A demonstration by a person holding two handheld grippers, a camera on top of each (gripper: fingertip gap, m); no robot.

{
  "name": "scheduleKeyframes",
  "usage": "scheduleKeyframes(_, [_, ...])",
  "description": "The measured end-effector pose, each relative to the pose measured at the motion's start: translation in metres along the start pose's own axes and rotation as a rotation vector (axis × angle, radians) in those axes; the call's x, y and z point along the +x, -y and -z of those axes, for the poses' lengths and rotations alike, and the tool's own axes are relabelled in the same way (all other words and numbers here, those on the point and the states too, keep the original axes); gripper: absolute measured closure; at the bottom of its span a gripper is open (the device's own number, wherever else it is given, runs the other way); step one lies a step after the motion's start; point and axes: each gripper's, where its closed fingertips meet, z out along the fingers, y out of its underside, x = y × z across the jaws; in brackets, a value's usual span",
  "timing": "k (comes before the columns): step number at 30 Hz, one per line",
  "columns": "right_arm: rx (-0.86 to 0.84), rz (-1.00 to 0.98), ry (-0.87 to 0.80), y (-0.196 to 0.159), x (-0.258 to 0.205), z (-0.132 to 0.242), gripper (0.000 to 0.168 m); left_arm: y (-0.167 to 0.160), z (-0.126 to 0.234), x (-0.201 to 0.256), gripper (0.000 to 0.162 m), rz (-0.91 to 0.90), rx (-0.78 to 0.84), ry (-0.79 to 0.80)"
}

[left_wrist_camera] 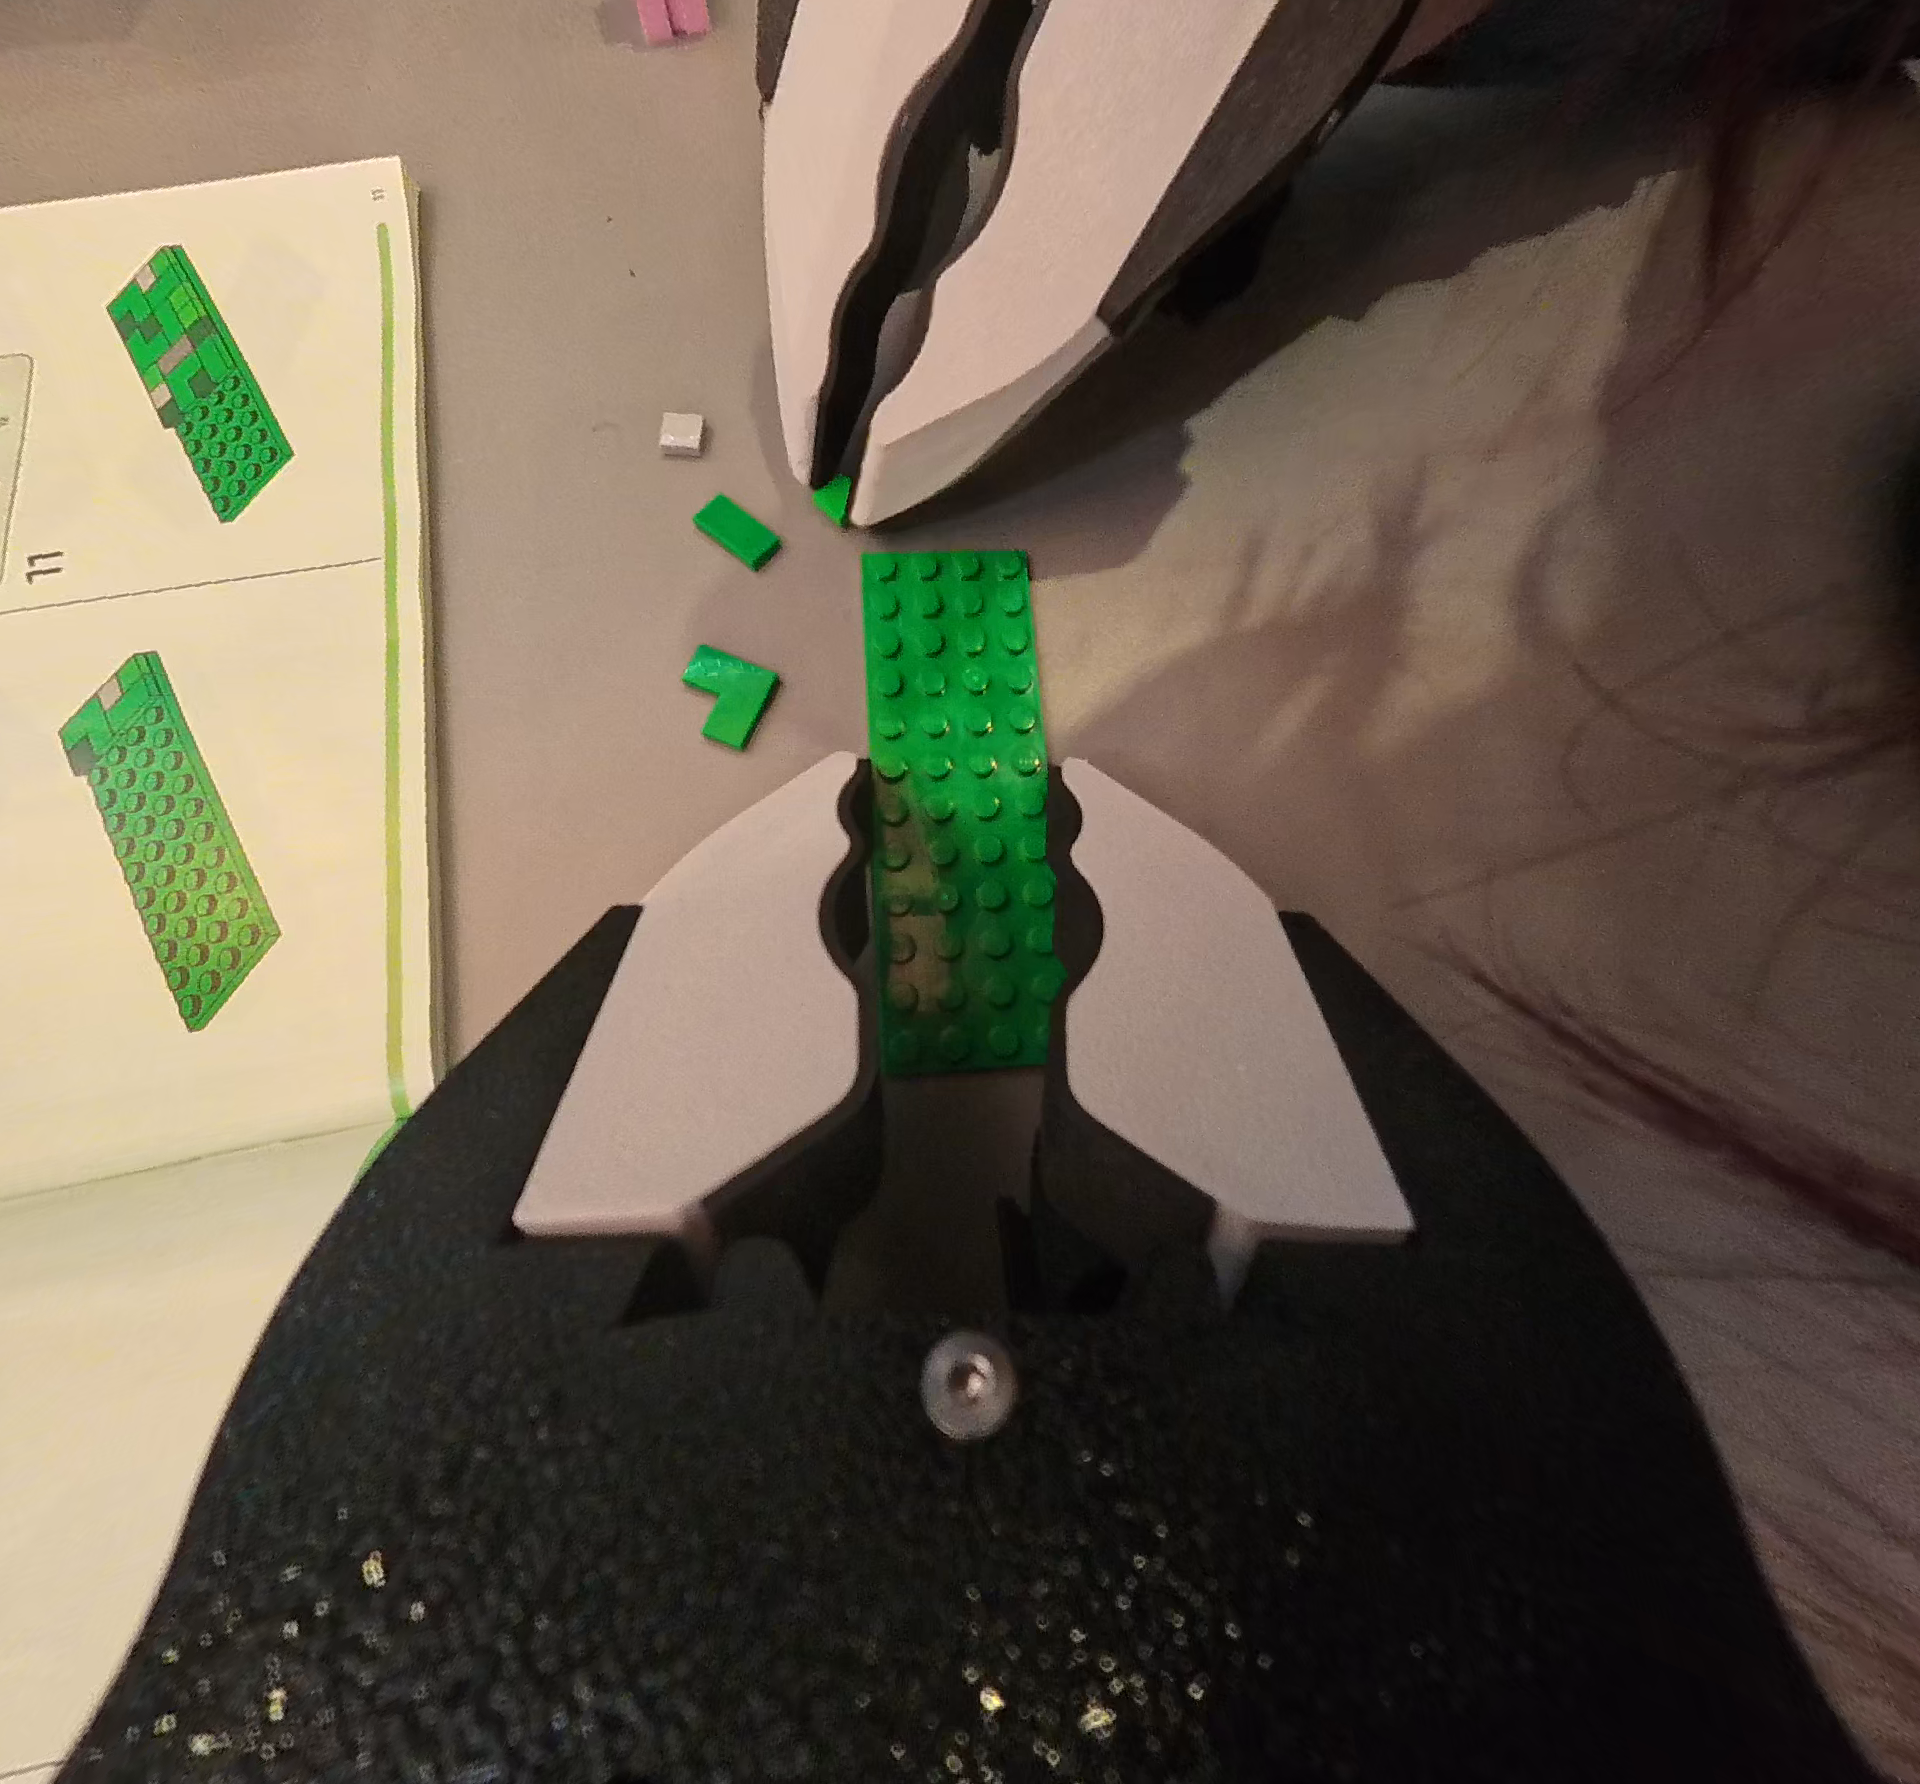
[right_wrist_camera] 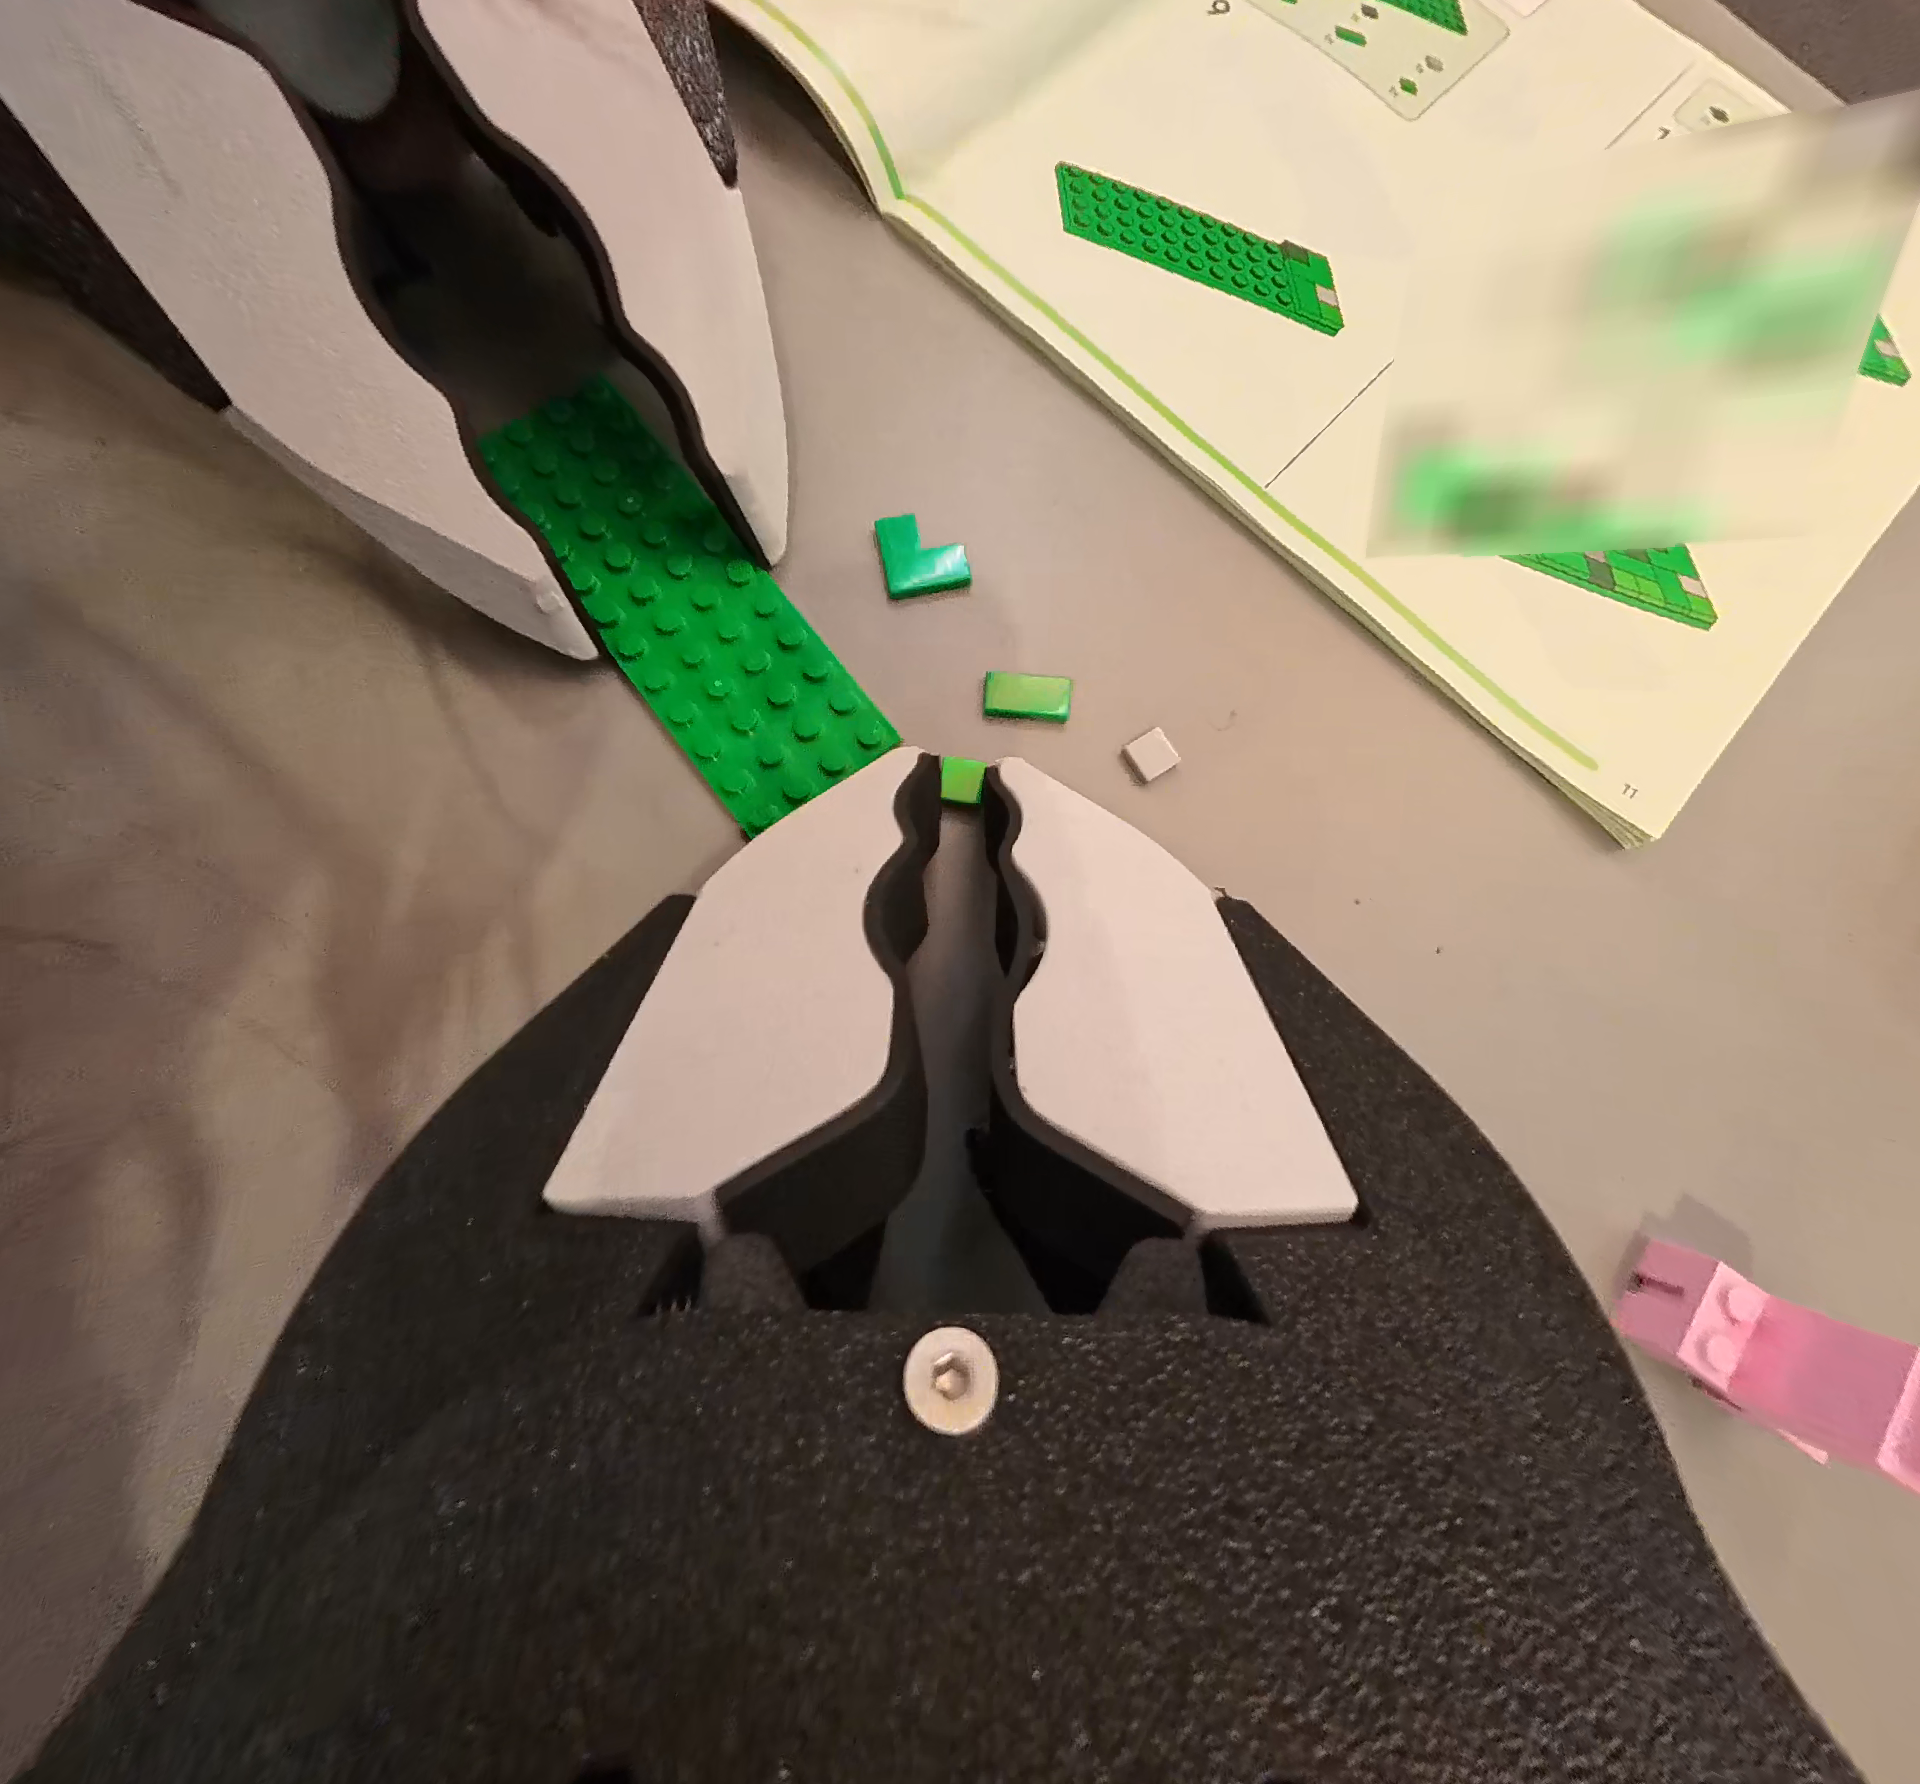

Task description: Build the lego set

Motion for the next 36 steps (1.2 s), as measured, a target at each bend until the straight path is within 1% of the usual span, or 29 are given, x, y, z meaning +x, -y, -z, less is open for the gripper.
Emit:
scheduleKeyframes(3, [0.022, -0.008, 0.044, 0.0, 0.001, 0.001, 0.161, 0.0, 0.0, 0.0, 0.131, 0.0, 0.0, 0.0])
scheduleKeyframes(6, [0.065, 0.006, 0.14, 0.005, -0.009, 0.003, 0.161, 0.0, 0.0, 0.0, 0.131, 0.001, 0.0, -0.001])
scheduleKeyframes(14, [0.167, 0.136, 0.274, 0.019, -0.023, 0.008, 0.161, 0.0, 0.0, 0.0, 0.131, 0.004, 0.001, -0.004])
scheduleKeyframes(24, [0.081, 0.265, 0.317, 0.01, -0.023, -0.003, 0.161, 0.0, 0.0, 0.0, 0.131, 0.006, 0.001, -0.006])
scheduleKeyframes(36, [0.058, 0.33, 0.371, 0.009, -0.021, -0.003, 0.161, 0.001, 0.0, 0.0, 0.131, 0.013, 0.002, -0.012])
